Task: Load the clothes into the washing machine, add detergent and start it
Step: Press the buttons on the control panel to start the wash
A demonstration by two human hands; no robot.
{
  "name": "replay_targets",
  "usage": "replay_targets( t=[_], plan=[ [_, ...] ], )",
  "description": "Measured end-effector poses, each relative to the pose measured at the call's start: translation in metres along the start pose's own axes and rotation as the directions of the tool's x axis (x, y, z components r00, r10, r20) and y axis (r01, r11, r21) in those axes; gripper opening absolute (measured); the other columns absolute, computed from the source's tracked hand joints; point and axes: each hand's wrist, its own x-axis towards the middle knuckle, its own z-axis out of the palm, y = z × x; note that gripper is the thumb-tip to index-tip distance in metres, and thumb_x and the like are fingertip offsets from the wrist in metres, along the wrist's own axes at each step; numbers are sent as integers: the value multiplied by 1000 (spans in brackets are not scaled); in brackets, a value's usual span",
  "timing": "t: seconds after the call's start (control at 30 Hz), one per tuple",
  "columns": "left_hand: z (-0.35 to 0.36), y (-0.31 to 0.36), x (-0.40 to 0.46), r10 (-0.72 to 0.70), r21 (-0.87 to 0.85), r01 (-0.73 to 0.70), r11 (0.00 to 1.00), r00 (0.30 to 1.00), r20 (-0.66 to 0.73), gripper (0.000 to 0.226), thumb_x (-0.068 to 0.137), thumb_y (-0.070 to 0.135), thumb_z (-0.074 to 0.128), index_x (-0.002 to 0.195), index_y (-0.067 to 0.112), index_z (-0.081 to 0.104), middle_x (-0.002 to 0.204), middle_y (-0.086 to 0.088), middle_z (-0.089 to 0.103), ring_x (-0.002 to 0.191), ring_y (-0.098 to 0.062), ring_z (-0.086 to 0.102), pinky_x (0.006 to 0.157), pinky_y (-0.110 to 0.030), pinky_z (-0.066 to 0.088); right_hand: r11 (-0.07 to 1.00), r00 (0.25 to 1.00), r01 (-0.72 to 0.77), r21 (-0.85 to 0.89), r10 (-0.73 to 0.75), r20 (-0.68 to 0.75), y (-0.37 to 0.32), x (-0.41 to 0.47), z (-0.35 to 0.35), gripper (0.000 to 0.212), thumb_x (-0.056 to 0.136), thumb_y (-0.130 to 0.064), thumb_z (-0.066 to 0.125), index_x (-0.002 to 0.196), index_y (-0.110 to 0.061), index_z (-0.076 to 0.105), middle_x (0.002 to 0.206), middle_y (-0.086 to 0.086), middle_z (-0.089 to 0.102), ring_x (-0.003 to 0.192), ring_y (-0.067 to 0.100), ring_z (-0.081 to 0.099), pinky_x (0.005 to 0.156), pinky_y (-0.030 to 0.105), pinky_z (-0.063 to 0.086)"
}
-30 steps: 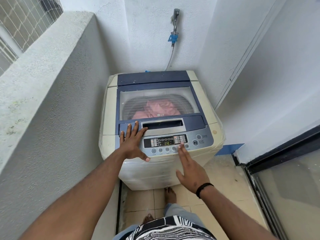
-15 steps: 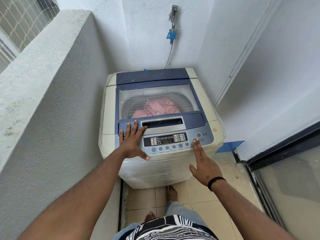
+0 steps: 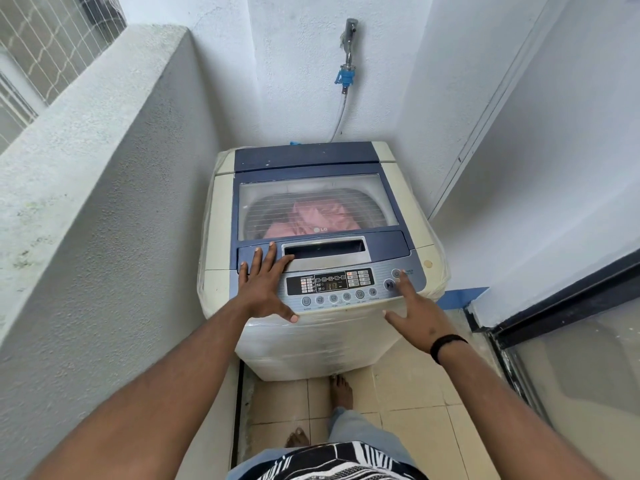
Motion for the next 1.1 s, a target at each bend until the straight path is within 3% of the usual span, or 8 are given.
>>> replay_targets(
  t=[0.13,0.3,0.63,0.8,0.9,1.03,1.1],
  plan=[
    [0,0,0,0,5,0,1000,1000,1,138,56,63,88,158,41,-2,162,4,-34,145,-23,-38,117,-51,-21,1000,1000,-13,-19,13,-8,13,-12,11,86,93,-43,58,159,-26,6,167,-3,12,138,23,45,108,38,43],
    [0,1,-1,1,6,-1,1000,1000,3,138,56,63,87,159,40,-2,161,4,-34,145,-23,-39,116,-50,-23,998,998,-49,-47,51,39,19,-18,30,94,92,-46,58,159,-25,-6,161,-14,-28,118,20,59,93,34,51],
    [1,-1,0,8,6,-8,1000,1000,1,138,57,65,86,158,40,-4,161,3,-34,144,-23,-39,115,-49,-24,997,999,-51,-49,52,8,15,-19,42,105,90,-45,61,156,-23,-17,154,-13,-42,113,23,61,82,34,55],
    [2,-2,1,16,4,-16,1000,1000,0,138,57,66,86,158,40,-4,161,3,-35,144,-23,-40,115,-49,-24,998,999,-48,-44,48,7,16,-19,44,105,90,-44,61,155,-23,-19,154,-14,-43,113,24,61,82,34,55],
    [3,-3,2,20,4,-20,1000,1000,-6,138,57,66,86,158,40,-5,161,3,-35,144,-23,-40,115,-50,-24,999,999,-43,8,43,17,16,-17,41,98,93,-40,59,157,-22,-13,158,-11,-36,126,23,54,93,35,53],
    [2,-1,2,9,14,-9,1000,1000,-2,138,57,65,86,158,39,-3,162,3,-33,145,-25,-38,117,-52,-21,981,996,-76,178,82,-28,11,-11,29,76,96,-30,58,158,-21,16,167,-2,1,150,18,23,117,34,28],
    [1,-1,2,11,13,-11,1000,1000,1,137,57,64,87,159,39,-2,163,2,-31,146,-26,-36,118,-53,-20,965,988,-83,247,111,-103,5,-12,23,62,96,-28,59,153,-20,34,163,1,25,150,18,25,119,34,24]
  ],
)
